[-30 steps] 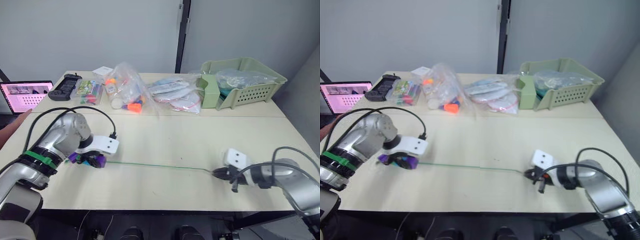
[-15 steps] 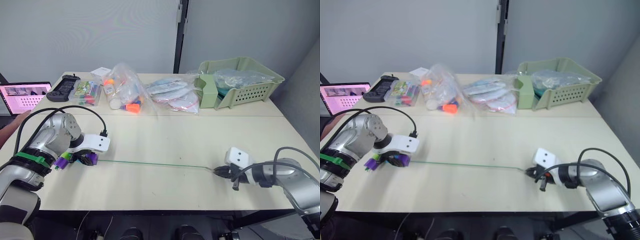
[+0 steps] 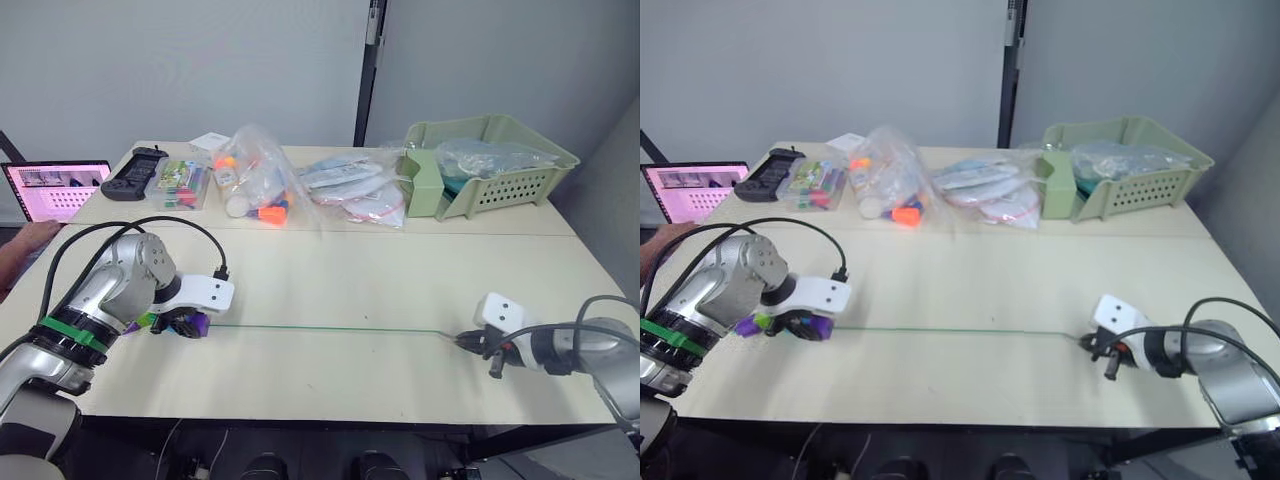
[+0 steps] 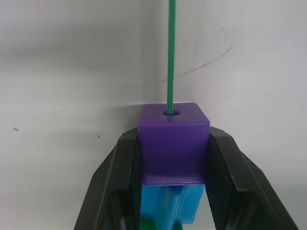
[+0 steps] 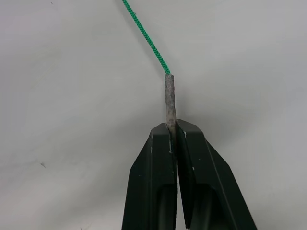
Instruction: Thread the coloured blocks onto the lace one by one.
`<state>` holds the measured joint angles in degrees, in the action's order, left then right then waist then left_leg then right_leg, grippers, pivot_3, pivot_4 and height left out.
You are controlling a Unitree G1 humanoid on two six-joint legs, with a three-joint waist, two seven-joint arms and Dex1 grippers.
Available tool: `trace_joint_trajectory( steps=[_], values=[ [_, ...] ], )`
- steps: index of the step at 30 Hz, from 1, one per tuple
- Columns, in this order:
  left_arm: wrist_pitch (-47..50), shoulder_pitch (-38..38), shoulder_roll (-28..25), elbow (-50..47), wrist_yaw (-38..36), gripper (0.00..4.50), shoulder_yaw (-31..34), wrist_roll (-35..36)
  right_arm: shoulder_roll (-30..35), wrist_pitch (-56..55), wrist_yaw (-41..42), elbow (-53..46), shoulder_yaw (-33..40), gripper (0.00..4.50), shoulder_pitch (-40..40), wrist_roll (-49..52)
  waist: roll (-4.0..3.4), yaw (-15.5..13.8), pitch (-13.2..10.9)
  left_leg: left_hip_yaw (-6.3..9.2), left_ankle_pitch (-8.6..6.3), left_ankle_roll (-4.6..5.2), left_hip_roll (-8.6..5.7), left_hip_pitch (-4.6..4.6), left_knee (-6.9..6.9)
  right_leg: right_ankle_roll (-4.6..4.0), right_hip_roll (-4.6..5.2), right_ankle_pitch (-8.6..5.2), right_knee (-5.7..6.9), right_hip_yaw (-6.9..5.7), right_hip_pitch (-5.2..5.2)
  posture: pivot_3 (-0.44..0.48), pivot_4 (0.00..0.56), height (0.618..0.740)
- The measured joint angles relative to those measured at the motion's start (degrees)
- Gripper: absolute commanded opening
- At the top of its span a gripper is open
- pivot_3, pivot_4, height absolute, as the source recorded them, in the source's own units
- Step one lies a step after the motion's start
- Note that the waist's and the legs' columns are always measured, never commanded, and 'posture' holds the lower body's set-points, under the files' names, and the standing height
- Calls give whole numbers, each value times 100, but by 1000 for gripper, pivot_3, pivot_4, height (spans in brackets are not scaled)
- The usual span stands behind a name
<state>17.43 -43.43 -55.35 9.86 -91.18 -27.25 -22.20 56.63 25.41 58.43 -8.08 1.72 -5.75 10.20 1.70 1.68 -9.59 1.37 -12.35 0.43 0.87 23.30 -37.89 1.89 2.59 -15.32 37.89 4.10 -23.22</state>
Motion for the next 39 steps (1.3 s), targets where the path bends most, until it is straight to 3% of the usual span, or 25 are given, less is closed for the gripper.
trace_joint_trajectory(
  steps=[16, 27, 28, 29, 35, 39],
  values=[
    [-80, 206, -72, -192, 43, 1206, 133, 9, 16, -125, -200, -41, 129, 0, 261, -41, 0, -13, 0, -2, 0, 0, 4, -5, 0, 0, -4, 0, 0, 1, 2, 0, 150, 740],
    [-2, 393, -30, -237, 173, 1206, 366, 120, -518, 123, -413, -339, -267, 0, 6, -119, 0, -21, 6, -2, 0, 0, 7, -22, 0, 1, -6, -1, 0, 0, 18, 0, 150, 740],
    [-4, 396, -30, -237, 170, 2264, 367, 126, -582, 126, -444, -331, -302, 0, -15, -148, 1, -20, 7, -2, 0, 0, 7, -23, 0, 2, -7, -2, 0, 0, 19, 0, 150, 740],
    [-9, 399, -28, -239, 172, 2580, 370, 143, -637, 127, -477, -309, -334, 0, -47, -185, 3, -17, 8, -2, 0, 0, 8, -24, 0, 2, -7, -1, 1, 0, 19, 0, 150, 740],
    [-1, 400, -2, -312, 86, 4494, 372, 398, -786, 148, -583, -246, -363, 2125, -207, -230, 10, 50, 12, 3, 0, 0, 11, -17, 0, -1, -11, -1, 6, -3, 12, 0, 150, 740],
    [34, 401, 12, -437, 35, 4500, 386, 592, -777, 206, -579, -337, -271, 3381, -194, -197, 12, 53, 11, 4, 0, 0, 10, -10, 0, -1, -10, -1, 6, -4, 7, 0, 150, 740]
  ],
)
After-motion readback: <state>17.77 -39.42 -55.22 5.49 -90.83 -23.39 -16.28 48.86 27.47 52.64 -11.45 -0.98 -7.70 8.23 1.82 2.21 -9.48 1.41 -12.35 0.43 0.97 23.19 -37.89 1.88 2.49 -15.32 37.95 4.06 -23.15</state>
